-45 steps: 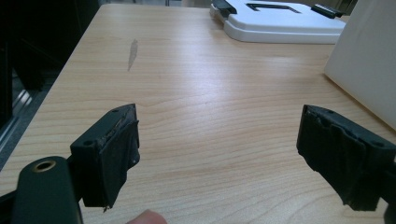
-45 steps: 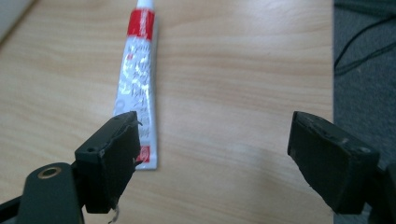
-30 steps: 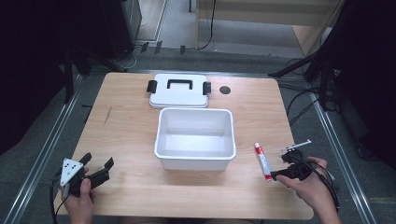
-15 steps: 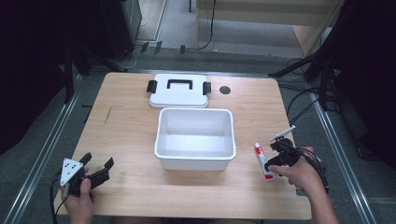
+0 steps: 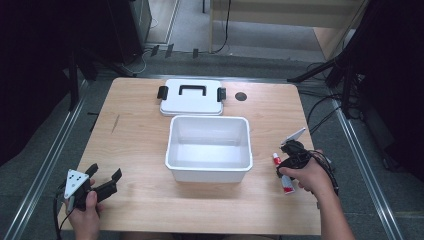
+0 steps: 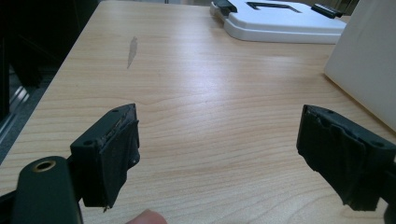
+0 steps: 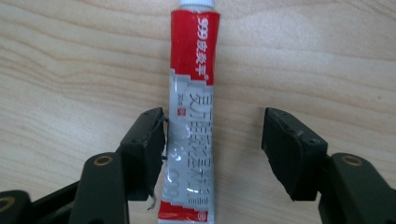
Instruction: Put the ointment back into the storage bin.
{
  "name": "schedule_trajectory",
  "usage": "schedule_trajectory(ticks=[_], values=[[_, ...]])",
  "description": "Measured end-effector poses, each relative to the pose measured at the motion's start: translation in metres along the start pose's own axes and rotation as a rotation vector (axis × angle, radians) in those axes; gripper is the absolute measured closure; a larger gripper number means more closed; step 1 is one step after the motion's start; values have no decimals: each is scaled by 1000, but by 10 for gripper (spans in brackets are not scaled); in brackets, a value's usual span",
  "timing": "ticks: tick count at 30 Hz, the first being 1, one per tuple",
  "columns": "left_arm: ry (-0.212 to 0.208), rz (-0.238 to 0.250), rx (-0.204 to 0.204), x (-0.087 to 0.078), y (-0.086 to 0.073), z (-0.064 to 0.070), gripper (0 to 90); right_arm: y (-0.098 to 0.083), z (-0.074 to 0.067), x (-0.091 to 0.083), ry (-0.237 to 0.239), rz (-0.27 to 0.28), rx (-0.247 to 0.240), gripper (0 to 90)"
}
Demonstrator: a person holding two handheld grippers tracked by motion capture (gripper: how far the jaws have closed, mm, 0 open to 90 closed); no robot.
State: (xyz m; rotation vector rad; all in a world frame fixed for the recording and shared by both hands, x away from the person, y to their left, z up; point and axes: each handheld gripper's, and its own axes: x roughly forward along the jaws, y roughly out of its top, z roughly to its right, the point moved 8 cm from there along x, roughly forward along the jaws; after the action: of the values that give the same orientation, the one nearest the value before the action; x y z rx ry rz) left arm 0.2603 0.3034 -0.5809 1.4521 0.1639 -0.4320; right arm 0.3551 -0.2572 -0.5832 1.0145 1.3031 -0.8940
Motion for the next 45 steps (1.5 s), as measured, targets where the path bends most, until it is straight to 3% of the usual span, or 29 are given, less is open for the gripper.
schedule_trajectory(ticks=[9,14,27,45], values=[[-1,0,0,0,0,0,141,8,-3,3,-9,-17,-4,522],[0,0,-2,0,0,0,141,9,-6,2,-25,-23,-20,698],[2,-1,0,0,0,0,141,10,-6,-1,-2,-9,-28,710],[2,-1,1,0,0,0,140,20,-14,-39,11,38,-77,711]])
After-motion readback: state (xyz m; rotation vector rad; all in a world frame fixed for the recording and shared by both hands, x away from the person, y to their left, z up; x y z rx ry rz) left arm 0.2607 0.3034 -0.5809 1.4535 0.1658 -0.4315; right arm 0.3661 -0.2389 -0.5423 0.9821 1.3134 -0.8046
